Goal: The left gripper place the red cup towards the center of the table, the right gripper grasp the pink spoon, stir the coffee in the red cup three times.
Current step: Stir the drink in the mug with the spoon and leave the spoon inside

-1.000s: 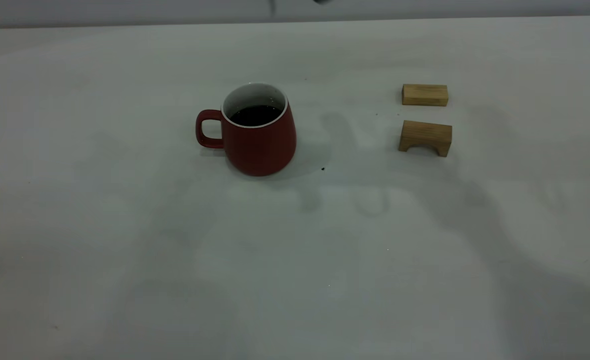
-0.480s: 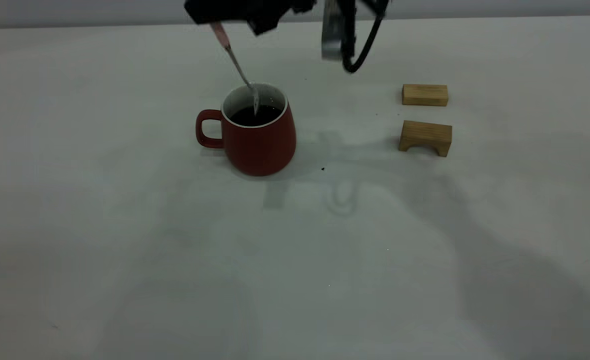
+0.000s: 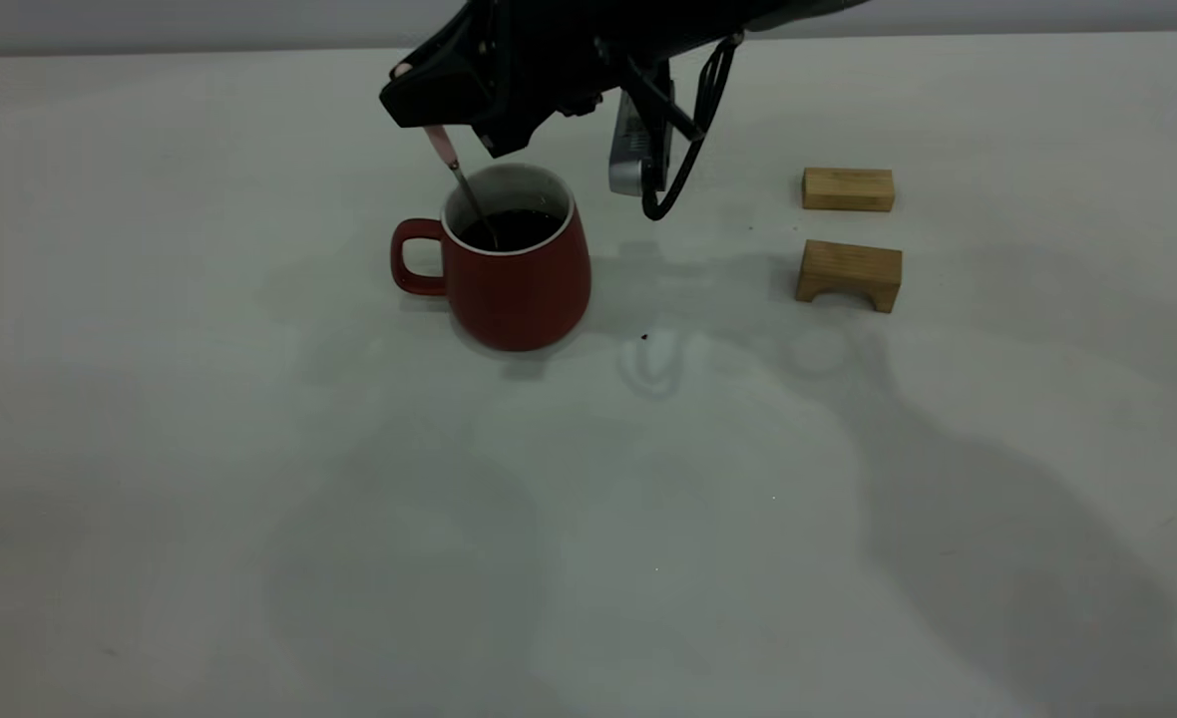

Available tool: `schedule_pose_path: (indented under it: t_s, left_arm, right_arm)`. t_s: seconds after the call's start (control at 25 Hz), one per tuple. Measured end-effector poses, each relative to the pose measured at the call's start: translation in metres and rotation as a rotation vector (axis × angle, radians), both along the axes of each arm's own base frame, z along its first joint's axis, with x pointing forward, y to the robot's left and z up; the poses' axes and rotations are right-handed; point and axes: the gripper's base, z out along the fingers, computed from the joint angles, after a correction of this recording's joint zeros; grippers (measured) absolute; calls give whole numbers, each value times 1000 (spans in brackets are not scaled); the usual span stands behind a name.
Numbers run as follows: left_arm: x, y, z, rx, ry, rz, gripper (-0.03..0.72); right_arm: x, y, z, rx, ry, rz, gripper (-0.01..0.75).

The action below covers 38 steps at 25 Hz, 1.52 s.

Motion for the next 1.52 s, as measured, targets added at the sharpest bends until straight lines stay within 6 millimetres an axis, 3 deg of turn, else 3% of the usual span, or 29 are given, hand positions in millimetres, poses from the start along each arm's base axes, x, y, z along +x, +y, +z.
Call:
schedule_pose_path:
  t_s: [0.16, 0.36, 0.56, 0.72, 0.92, 1.12, 1.28, 1.52]
  left_arm:
    - [0, 0, 0, 0, 0, 0, 426]
    - [0, 0, 0, 0, 0, 0, 426]
    - [0, 0, 0, 0, 0, 0, 426]
    - [0, 0, 0, 0, 0, 0, 426]
    - [0, 0, 0, 0, 0, 0, 426]
    - [0, 0, 0, 0, 0, 0, 426]
    - [0, 0, 0, 0, 0, 0, 426]
    - [0, 0, 0, 0, 0, 0, 426]
  right_arm:
    - [7, -17, -1, -32, -25, 33, 145]
    - [8, -31, -7, -72, 90, 26, 145]
    - [0, -14, -5, -28, 148, 20, 145]
    - [-4, 1, 0, -1, 34, 64, 145]
    - [2, -9, -1, -42, -83, 110, 145]
    - [4, -29, -7, -84, 95, 82, 145]
    - [-2, -19, -7, -79, 152, 86, 145]
    - [-8, 2, -1, -47, -82, 164, 145]
